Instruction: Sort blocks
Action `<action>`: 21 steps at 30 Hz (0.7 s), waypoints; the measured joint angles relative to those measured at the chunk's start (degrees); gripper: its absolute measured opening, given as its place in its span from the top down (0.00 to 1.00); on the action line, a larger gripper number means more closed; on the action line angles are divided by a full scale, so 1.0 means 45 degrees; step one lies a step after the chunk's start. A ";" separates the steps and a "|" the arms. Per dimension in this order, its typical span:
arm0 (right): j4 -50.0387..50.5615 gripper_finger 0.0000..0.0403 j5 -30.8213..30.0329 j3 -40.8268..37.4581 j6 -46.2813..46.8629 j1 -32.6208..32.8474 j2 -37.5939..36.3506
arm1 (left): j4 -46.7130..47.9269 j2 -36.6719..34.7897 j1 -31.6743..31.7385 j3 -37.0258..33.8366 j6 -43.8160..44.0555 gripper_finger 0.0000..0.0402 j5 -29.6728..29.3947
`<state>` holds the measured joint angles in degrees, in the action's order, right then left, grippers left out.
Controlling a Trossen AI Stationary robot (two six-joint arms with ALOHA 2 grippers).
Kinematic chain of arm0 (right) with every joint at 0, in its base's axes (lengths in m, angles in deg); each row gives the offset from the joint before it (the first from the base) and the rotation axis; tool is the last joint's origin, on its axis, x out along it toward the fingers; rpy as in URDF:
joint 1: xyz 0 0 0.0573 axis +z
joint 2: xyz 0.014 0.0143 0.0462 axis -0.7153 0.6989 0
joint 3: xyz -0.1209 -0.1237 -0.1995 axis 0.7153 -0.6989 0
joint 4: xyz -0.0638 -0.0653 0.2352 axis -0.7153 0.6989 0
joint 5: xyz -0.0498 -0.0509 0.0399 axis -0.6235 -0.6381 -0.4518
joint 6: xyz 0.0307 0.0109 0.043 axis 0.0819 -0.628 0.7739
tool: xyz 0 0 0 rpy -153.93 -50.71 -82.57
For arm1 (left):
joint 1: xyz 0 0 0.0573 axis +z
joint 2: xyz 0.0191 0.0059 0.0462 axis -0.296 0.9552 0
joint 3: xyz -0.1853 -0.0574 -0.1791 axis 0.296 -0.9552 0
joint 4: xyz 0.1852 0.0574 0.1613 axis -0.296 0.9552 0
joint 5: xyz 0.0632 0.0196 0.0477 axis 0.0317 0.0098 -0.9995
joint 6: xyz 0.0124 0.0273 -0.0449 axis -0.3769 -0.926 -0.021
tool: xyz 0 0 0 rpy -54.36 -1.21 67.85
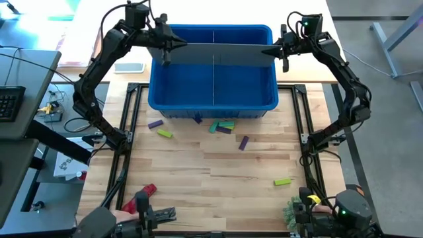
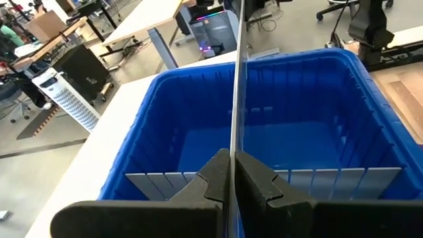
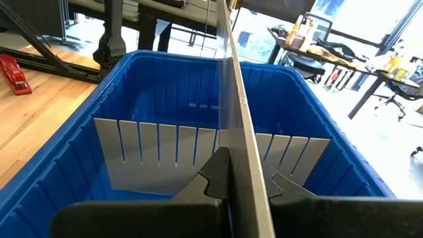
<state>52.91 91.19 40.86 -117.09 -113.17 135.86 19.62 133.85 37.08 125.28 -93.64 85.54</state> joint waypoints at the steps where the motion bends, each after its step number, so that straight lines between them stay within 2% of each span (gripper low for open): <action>1: 0.0005 1.00 0.0001 0.0000 0.0000 0.0000 0.0000 | -0.0022 0.0000 -0.0007 0.0000 0.0004 1.00 0.0005; 21: -0.0124 1.00 0.0015 0.0010 0.0005 0.0010 0.0000 | -0.0200 0.0000 -0.0276 -0.0005 -0.0133 1.00 0.0016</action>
<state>52.35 91.26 40.90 -117.06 -113.13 135.86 18.72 133.85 35.84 125.26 -94.24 85.61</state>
